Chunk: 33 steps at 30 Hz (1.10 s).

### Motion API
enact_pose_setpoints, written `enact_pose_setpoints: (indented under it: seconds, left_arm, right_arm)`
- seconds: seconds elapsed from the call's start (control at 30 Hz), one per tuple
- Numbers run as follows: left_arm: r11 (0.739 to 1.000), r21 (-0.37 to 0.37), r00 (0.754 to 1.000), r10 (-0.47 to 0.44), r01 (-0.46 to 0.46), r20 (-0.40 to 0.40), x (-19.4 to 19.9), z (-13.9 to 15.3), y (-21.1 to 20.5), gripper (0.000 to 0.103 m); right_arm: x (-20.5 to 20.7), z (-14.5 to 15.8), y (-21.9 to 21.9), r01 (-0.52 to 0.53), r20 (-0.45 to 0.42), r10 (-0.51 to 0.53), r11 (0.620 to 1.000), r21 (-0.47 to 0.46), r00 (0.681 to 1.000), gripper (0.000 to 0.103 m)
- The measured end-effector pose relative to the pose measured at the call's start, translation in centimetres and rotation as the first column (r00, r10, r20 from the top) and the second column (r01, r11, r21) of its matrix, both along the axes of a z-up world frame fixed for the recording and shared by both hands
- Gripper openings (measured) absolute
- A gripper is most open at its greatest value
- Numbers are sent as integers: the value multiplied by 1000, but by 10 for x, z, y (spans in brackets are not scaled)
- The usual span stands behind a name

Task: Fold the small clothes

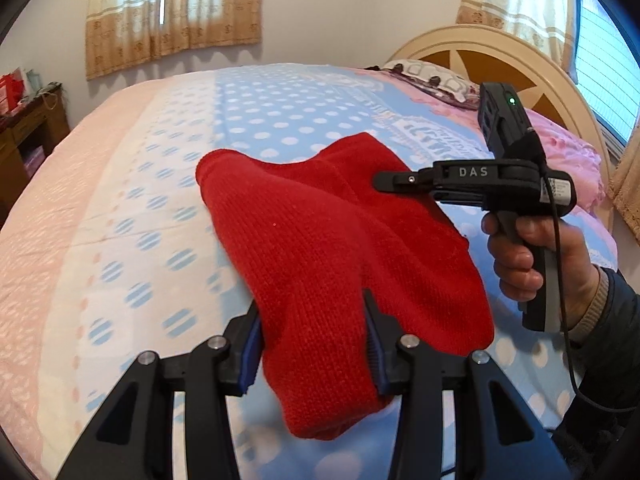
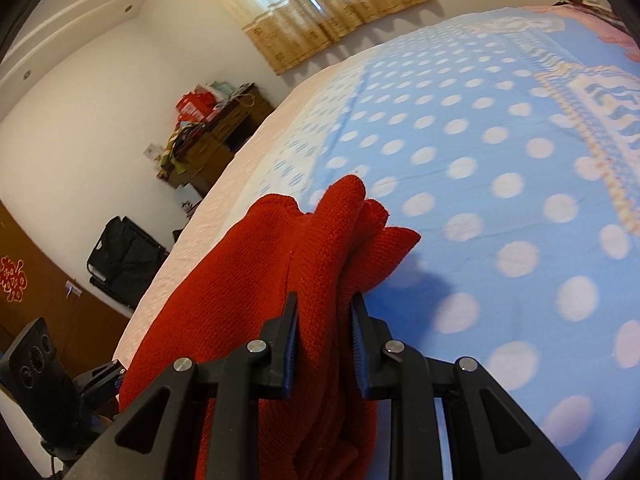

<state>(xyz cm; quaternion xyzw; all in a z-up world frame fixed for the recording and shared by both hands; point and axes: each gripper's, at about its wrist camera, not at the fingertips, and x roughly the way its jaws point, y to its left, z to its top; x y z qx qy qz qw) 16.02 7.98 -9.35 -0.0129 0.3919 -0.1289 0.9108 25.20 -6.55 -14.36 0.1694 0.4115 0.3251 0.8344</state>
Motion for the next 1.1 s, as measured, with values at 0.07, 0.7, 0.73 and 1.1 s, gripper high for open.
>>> enact_pose_setpoints:
  seconds: [0.07,0.7,0.73,1.1]
  left_arm:
    - [1000,-4,1000,17,-17,-3,-5,-1,11,45]
    - [993,-28,993,114,-114,13,-42,-5,76,45]
    - [992,-35,993,120,-120,12,-44,-6,80,45]
    - [984,-46,985,170,-169,5,-60,-12,104,45]
  right_arm:
    - [-3,-1,13,-18,-2,18,1000,1,1000,23]
    - [-32,-1,94,-136,1,136,991,3,991,23]
    - [-32,-1,97,-140,0,140,990,2,990,23]
    - [-41,-4,133,-197,-1,197,980,-12,980,23]
